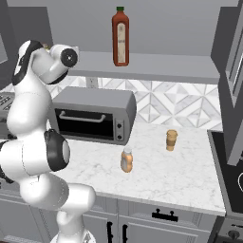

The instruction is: Put the shaker and condiment bottle from the counter next to their counterparts in the cabinet.

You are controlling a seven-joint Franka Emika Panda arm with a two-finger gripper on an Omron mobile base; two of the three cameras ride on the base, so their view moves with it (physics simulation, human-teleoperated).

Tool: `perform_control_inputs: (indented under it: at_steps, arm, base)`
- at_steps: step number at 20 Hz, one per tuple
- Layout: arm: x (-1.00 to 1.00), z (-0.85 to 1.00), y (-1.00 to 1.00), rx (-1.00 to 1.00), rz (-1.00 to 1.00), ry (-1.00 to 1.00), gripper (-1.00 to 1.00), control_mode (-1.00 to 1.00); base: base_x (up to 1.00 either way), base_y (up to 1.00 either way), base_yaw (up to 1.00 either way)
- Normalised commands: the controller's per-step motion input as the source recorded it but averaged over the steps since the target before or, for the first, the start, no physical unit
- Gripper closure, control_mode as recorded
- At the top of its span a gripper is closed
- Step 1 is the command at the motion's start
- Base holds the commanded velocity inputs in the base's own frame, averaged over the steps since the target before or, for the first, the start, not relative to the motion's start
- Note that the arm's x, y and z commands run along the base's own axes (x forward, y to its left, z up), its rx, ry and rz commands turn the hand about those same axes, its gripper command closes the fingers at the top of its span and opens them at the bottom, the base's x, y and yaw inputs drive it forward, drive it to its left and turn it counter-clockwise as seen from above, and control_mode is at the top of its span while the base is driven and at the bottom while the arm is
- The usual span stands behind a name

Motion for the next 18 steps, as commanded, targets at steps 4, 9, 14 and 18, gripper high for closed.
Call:
perform_control_inputs:
  at_steps: [4,9,14,18]
  arm:
    - [0.35,-0.28,0.14,-0.02,0.00,0.00,1.00,-1.00]
    - [0.31,-0.37,0.10,-0.02,0.00,-0.05,1.00,-1.00]
    - [0.29,-0.43,0.12,-0.04,0.00,-0.10,1.00,-1.00]
    - [0.40,-0.38,0.13,-0.02,0.00,-0.08,1.00,-1.00]
  base:
    - [0.00,0.00,0.00]
    - [0.00,0.00,0.00]
    - [0.00,0.00,0.00]
    - [0.00,0.00,0.00]
